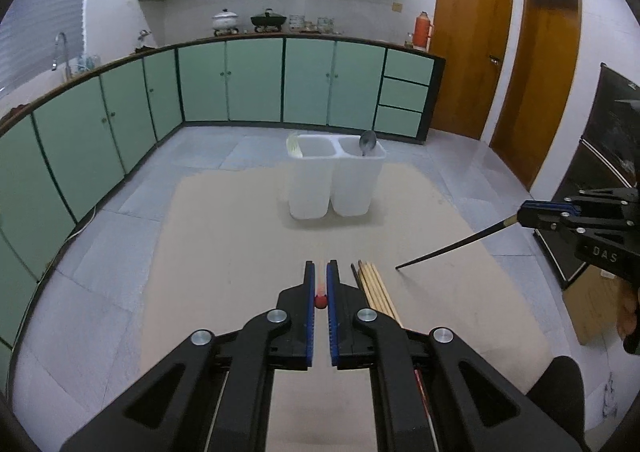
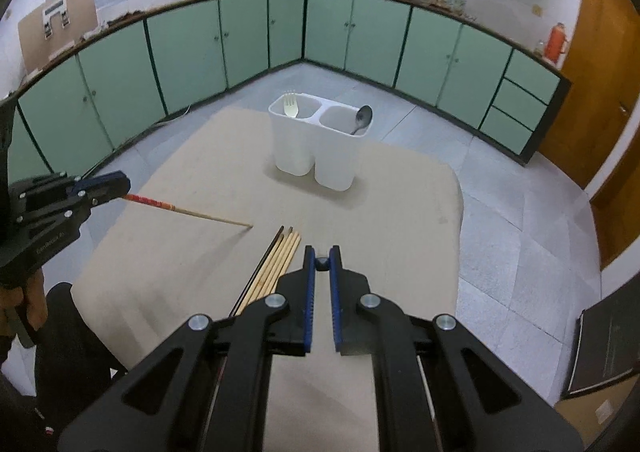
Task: Organize utensils
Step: 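Carry the chopsticks up toward the white holder with both tools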
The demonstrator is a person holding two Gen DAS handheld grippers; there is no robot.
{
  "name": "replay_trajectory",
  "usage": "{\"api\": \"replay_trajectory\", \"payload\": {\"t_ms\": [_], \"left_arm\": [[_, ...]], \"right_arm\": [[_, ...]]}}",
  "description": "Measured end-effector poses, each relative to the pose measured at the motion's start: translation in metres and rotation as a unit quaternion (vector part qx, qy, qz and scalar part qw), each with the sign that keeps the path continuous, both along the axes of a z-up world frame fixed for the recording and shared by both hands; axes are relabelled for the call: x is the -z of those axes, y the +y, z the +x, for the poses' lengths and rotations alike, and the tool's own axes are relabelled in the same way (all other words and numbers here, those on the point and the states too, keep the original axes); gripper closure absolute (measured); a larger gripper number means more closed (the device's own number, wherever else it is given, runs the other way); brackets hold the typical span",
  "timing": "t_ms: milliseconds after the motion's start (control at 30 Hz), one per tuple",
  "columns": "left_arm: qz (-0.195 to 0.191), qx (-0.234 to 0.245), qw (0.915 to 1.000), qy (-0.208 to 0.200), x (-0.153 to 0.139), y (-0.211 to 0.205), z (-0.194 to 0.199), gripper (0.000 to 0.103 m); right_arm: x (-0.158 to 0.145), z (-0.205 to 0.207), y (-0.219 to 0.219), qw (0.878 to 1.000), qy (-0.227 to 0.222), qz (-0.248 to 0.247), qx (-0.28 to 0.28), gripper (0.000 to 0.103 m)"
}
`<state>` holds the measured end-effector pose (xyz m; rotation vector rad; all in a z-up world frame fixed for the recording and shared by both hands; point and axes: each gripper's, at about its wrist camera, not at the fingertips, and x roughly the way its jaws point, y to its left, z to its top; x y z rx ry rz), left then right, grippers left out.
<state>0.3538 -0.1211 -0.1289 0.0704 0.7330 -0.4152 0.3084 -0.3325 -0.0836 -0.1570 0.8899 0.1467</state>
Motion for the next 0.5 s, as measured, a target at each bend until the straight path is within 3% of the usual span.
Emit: {"api": "replay_trajectory", "payload": {"t_ms": [300,500], "left_arm": [[0.02,0.027,0.9993,0.015,-0.033,-0.017,0.051,0.097],[0.017,0.03,0.9992,0.018,-0.052,-0.024,0.073,0.097]], "right_arm": [[-0.035,0.051,-0.003,0.999,0.046,0.008,-0.009,0.097],[-0.056,0.069,-0.003,0.999,0.052,0.008,-0.011,0.097]]}}
